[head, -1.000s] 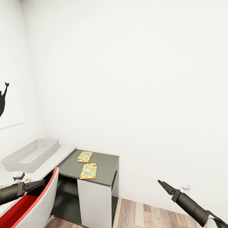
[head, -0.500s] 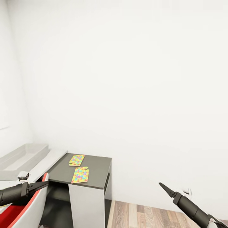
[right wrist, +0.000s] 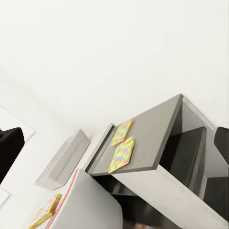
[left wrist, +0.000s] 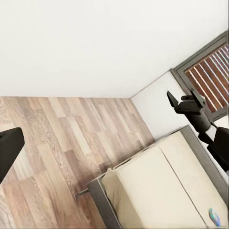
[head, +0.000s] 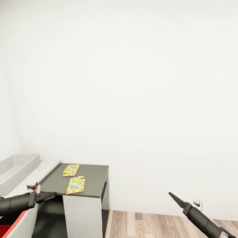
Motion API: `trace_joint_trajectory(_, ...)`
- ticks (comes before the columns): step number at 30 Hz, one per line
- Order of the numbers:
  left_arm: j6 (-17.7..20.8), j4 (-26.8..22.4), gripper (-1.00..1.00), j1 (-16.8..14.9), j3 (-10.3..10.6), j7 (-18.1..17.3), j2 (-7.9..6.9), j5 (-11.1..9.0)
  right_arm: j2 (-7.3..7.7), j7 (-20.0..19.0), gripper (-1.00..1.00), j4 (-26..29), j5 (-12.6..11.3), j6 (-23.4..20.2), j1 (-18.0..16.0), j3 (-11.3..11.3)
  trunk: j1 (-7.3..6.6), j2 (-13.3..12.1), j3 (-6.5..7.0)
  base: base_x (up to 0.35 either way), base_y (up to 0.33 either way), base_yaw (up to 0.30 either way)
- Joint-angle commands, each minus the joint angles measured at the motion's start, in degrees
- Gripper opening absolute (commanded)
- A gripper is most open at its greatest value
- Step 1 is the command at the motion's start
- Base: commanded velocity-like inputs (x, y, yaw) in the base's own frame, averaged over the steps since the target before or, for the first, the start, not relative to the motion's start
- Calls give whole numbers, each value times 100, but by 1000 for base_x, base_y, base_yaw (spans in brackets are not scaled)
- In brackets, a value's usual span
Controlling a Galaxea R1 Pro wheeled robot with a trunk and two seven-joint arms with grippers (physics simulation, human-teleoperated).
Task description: Put all the toys in the child's room - the three board games (two on the bed and one on the table), the two jigsaw puzzles on the table, and the tennis ball on the table - inside the toy box on the table in the child's room.
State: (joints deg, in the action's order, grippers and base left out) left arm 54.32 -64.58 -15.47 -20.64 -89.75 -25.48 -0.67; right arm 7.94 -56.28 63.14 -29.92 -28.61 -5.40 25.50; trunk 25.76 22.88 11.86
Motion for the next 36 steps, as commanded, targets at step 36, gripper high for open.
trace_joint_trajectory(36, 34, -11, 100, 0, 28, -25, -1, -2, -46, 256, 100, 59, -32, -724, -44, 8, 2, 4, 35, -4, 0, -24)
